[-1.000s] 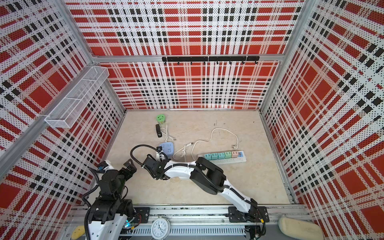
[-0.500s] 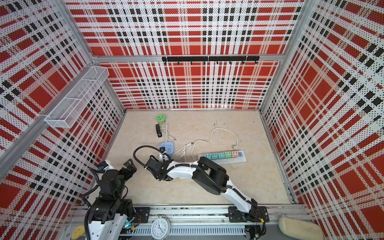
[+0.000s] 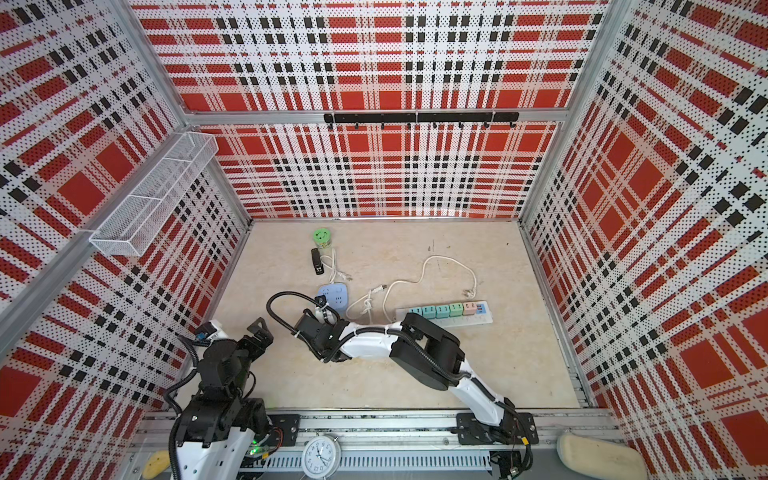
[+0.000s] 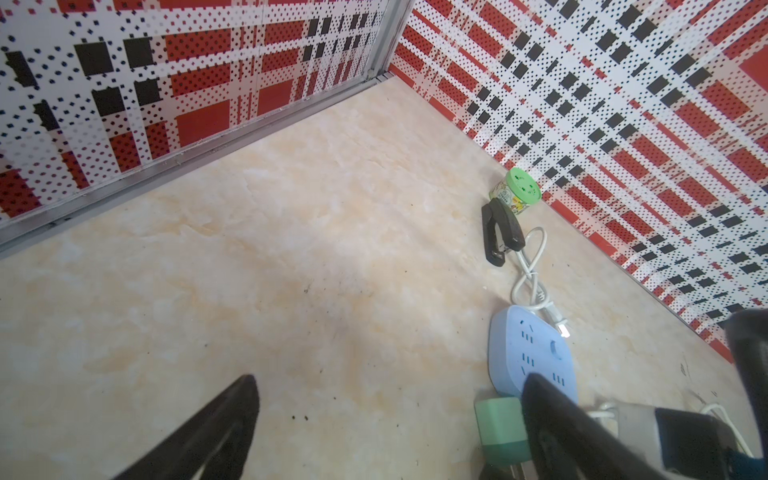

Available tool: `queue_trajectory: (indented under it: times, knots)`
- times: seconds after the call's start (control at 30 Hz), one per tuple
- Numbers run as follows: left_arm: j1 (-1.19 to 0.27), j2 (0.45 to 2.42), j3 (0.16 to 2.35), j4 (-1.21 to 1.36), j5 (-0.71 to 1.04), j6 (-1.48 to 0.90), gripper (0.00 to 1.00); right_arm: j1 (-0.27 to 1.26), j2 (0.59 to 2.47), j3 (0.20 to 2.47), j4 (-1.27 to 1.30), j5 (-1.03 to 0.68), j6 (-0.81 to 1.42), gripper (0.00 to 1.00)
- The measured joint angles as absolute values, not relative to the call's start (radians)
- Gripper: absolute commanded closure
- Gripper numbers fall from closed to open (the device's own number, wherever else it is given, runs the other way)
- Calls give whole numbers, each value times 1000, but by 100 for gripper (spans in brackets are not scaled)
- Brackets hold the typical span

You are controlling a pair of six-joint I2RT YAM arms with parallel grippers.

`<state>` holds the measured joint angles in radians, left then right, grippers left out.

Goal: Insert the plug
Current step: 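Grasp the mint-green charger with the right gripper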

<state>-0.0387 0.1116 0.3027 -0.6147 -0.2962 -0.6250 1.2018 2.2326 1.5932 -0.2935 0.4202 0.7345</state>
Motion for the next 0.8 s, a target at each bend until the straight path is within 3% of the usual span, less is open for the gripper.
queue_trajectory:
  times: [0.53, 0.63, 0.8]
  knots:
    - [-39, 112, 302, -615, -295, -625, 1, 1150, 2315, 1708, -325, 340, 566, 27]
    - [-39, 112, 302, -615, -295, -625, 1, 1148, 2332, 1731, -331, 340, 541, 33]
    - [-39, 112, 302, -614, -291, -625, 1, 1143, 2337, 1735, -325, 338, 515, 49]
